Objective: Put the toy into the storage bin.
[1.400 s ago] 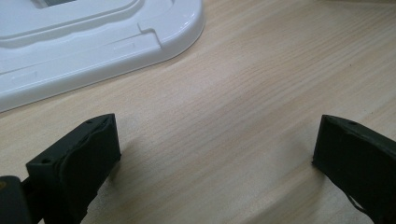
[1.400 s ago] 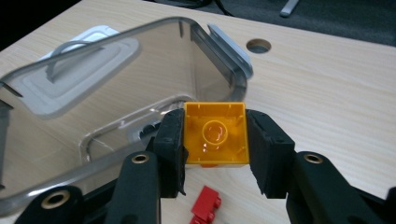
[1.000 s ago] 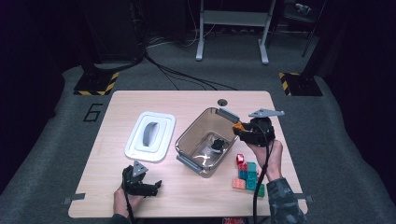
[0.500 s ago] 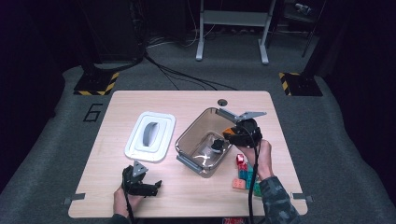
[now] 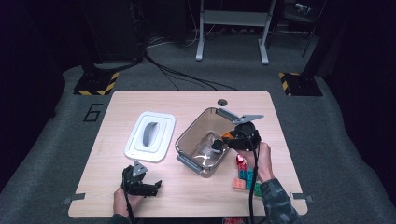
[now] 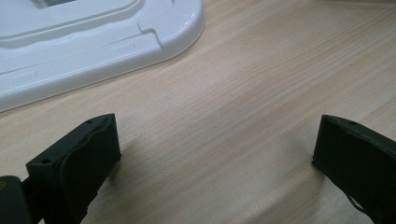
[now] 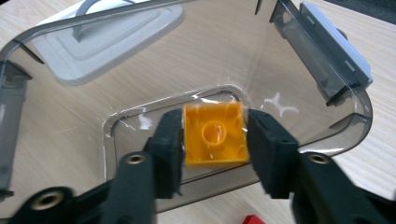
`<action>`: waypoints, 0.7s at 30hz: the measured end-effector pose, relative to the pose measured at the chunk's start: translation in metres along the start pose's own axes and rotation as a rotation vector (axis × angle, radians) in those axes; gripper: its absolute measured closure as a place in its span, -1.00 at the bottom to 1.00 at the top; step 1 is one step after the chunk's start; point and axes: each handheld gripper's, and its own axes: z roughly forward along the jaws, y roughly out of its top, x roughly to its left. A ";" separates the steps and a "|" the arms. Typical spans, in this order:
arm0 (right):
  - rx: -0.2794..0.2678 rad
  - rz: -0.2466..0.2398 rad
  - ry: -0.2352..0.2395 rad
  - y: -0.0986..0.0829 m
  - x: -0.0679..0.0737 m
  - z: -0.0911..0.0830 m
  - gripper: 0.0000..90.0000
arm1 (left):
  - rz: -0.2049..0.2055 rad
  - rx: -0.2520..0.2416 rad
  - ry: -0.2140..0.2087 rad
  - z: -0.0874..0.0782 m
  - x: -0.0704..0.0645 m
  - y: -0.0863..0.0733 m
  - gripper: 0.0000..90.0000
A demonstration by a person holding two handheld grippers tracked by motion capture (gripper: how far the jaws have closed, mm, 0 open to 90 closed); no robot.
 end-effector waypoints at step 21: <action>-0.068 0.094 -0.022 -0.048 -0.017 -0.054 -0.69 | 0.000 0.000 0.000 0.000 0.000 0.000 -0.99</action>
